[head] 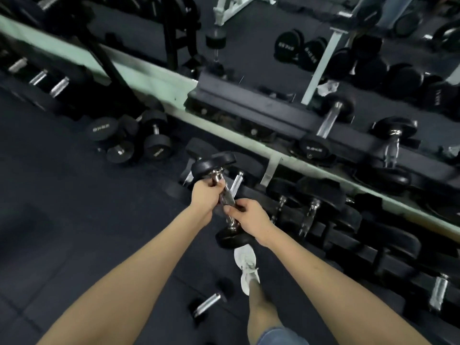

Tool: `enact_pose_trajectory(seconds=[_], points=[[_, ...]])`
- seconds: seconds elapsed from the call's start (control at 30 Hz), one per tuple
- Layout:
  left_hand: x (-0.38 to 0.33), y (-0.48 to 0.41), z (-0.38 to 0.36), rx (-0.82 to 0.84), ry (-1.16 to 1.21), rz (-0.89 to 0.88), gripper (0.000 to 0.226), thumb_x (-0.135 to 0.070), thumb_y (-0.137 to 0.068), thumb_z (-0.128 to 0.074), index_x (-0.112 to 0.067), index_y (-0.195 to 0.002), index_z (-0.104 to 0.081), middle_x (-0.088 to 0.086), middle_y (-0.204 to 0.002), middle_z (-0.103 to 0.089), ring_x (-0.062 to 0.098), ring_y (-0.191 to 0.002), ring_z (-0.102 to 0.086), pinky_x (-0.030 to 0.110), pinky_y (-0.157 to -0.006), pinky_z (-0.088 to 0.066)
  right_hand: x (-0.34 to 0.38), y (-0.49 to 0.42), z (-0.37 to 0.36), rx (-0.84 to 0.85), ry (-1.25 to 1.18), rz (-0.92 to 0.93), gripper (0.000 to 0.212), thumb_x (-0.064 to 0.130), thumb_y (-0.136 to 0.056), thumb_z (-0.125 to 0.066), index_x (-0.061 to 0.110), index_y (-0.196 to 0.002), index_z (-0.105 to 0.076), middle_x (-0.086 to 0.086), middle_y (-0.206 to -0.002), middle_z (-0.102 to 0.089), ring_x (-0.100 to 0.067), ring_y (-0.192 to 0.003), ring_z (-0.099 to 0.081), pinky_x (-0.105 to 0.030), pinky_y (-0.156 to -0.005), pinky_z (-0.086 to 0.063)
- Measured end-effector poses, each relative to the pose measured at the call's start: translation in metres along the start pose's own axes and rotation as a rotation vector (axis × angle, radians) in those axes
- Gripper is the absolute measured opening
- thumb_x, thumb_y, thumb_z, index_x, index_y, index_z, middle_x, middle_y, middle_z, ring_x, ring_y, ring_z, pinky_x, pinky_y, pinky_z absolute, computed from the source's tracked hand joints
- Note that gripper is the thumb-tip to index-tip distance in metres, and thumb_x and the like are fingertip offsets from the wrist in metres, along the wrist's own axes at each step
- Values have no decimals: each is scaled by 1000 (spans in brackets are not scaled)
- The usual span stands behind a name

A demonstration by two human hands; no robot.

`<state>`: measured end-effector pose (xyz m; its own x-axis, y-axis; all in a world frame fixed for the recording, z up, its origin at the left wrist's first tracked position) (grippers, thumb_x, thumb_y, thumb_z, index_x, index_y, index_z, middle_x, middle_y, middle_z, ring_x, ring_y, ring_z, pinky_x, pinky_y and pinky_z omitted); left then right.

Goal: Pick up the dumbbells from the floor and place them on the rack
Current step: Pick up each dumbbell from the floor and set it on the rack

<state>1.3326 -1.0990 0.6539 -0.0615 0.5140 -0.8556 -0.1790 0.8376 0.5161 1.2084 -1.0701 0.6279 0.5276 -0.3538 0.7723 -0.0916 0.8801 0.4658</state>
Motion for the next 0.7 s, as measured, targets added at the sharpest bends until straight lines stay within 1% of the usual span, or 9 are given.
enact_pose_trajectory(seconds=[0.07,0.17,0.27,0.33,0.4,0.47,0.5,0.57,0.7], points=[[-28,-32,-23,22,-20,-5,17,-13,-93,-55,-14,-77,-60,2,-75,-61,16,-73,-59,30,-67,-52,11,-32,27,-42,-31,2,44,62,-73,-57,21,-86,-67,2,-69,-65,-17,-68,-58,-43,-73,-50],[-71,-82,-61,35,-93,-24,19,-12,-93,-55,-16,-75,-60,2,-75,-61,20,-79,-59,38,-77,-52,25,-83,68,-99,-55,-20,28,50,-84,-58,23,-78,-63,7,-64,-60,-16,-67,-56,-35,-68,-43],[-110,-134,-101,54,-157,-29,23,-12,-92,-55,-19,-71,-60,1,-72,-61,19,-76,-59,40,-79,-52,37,-134,106,-160,-123,-52,29,48,-85,-57,20,-87,-66,2,-76,-69,-18,-74,-63,-35,-69,-46],[-134,-170,-124,75,-203,-36,21,-14,-92,-56,-18,-72,-61,1,-71,-61,19,-75,-60,36,-73,-51,46,-168,128,-200,-150,-60,30,48,-86,-56,19,-88,-65,2,-75,-67,-17,-71,-61,-33,-65,-43],[-154,-205,-144,94,-263,-53,14,-15,-92,-57,-11,-82,-66,0,-72,-62,19,-76,-60,32,-71,-48,52,-203,145,-240,-177,-79,31,50,-85,-56,20,-88,-65,2,-76,-67,-18,-72,-62,-33,-65,-45],[-172,-236,-162,101,-297,-65,19,-16,-91,-58,-1,-99,-67,2,-76,-63,21,-82,-61,33,-76,-49,56,-234,159,-272,-220,-106,31,51,-85,-57,21,-88,-65,1,-78,-69,-19,-74,-64,-34,-66,-46],[-179,-250,-170,100,-320,-63,23,-17,-91,-59,1,-103,-67,5,-81,-65,24,-86,-62,36,-80,-50,58,-248,164,-289,-237,-122,31,51,-85,-57,21,-87,-65,2,-77,-69,-19,-73,-64,-33,-65,-45],[-187,-273,-183,102,-351,-48,24,-18,-90,-59,1,-104,-66,11,-92,-66,28,-94,-63,42,-89,-50,57,-271,173,-319,-265,-161,29,50,-85,-58,21,-81,-62,5,-72,-66,-19,-71,-62,-31,-62,-41],[-186,-308,-202,153,-382,1,23,-16,-90,-59,-1,-106,-63,13,-99,-65,27,-98,-62,42,-92,-50,49,-305,177,-327,-310,-226,28,47,-86,-58,25,-68,-55,8,-61,-56,-16,-62,-55,-29,-59,-39]])
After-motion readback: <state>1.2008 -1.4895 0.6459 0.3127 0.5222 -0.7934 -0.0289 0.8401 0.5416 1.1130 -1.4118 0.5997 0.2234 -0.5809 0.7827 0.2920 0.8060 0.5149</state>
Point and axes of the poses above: each hand's wrist, its own y-axis away from the middle knuckle, its own z-axis out of the back of the hand, x = y × z, the point moved 6 cm from there along -y, towards the middle knuckle
